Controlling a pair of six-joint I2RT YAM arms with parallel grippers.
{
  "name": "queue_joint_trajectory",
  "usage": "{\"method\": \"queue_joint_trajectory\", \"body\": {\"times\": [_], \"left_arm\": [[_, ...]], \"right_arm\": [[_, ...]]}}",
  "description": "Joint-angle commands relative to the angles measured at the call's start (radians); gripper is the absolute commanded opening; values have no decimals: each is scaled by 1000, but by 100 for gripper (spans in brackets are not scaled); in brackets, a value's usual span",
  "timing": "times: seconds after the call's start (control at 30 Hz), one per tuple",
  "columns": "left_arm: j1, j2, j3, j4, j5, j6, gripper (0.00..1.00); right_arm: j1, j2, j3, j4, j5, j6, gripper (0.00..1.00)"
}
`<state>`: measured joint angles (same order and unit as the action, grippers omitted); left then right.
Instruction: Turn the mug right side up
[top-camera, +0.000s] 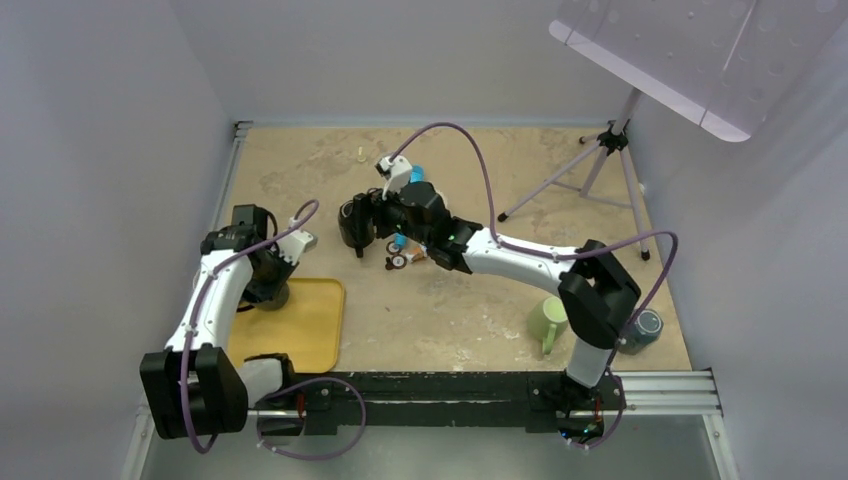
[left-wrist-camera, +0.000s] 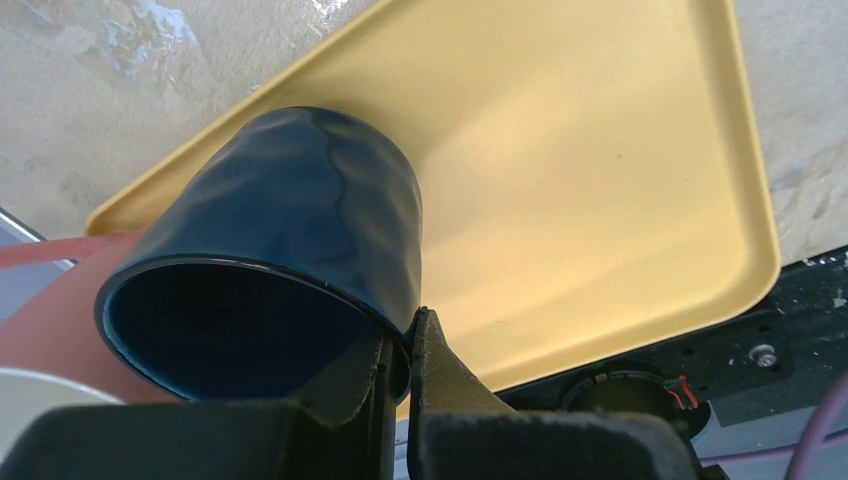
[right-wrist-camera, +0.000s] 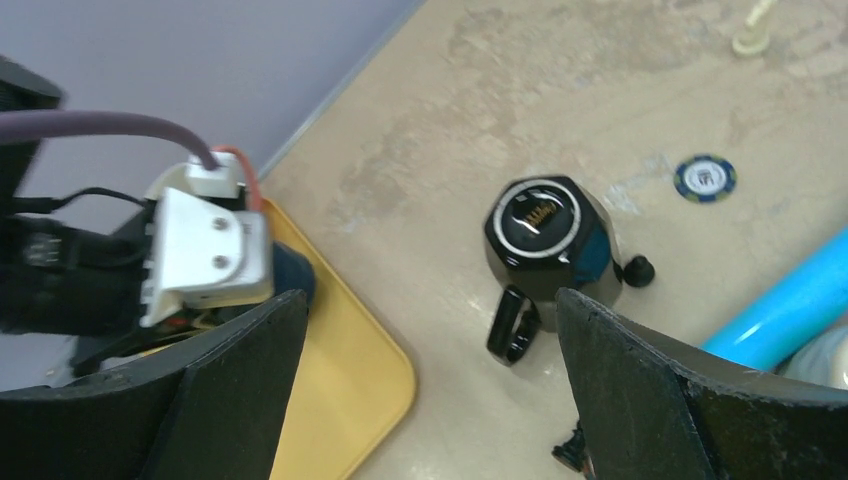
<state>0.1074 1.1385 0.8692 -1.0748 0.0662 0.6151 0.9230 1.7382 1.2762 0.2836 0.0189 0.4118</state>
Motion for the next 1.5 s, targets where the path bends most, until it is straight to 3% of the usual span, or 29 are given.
{"method": "queue_joint_trajectory", "body": {"times": [0.0, 0.2, 0.33, 0.47, 0.77, 0.93, 1.0, 1.1, 1.13, 1.33, 1.47], "left_arm": [[-8, 25, -5, 124, -53, 2, 0], [-7, 97, 16, 177, -51, -9, 3], [-7, 121, 40, 152, -16, -6, 34], [-5, 98, 77, 108, 23, -11, 50], [-6, -46, 218, -57, 153, -24, 60], [-5, -107, 245, -110, 207, -27, 60], [-4, -123, 257, -136, 253, -25, 61], [-3, -141, 281, -174, 321, -29, 61], [-3, -146, 291, -185, 336, -30, 61], [5, -167, 354, -186, 402, -74, 64], [96, -167, 417, -206, 646, -50, 65]], "right_arm": [[20, 51, -10, 46, 108, 17, 98], [71, 130, 9, 49, 280, -31, 96], [77, 203, 34, 30, 364, -36, 95], [77, 277, 58, 49, 380, -41, 92], [77, 433, 242, -63, 390, -40, 82], [76, 500, 329, -109, 393, -46, 67], [76, 510, 345, -110, 395, -53, 50], [74, 497, 347, -104, 414, -66, 9], [72, 489, 349, -105, 416, -73, 3], [65, 363, 317, -41, 313, -153, 0], [34, 186, 216, 81, 58, -131, 0]]}}
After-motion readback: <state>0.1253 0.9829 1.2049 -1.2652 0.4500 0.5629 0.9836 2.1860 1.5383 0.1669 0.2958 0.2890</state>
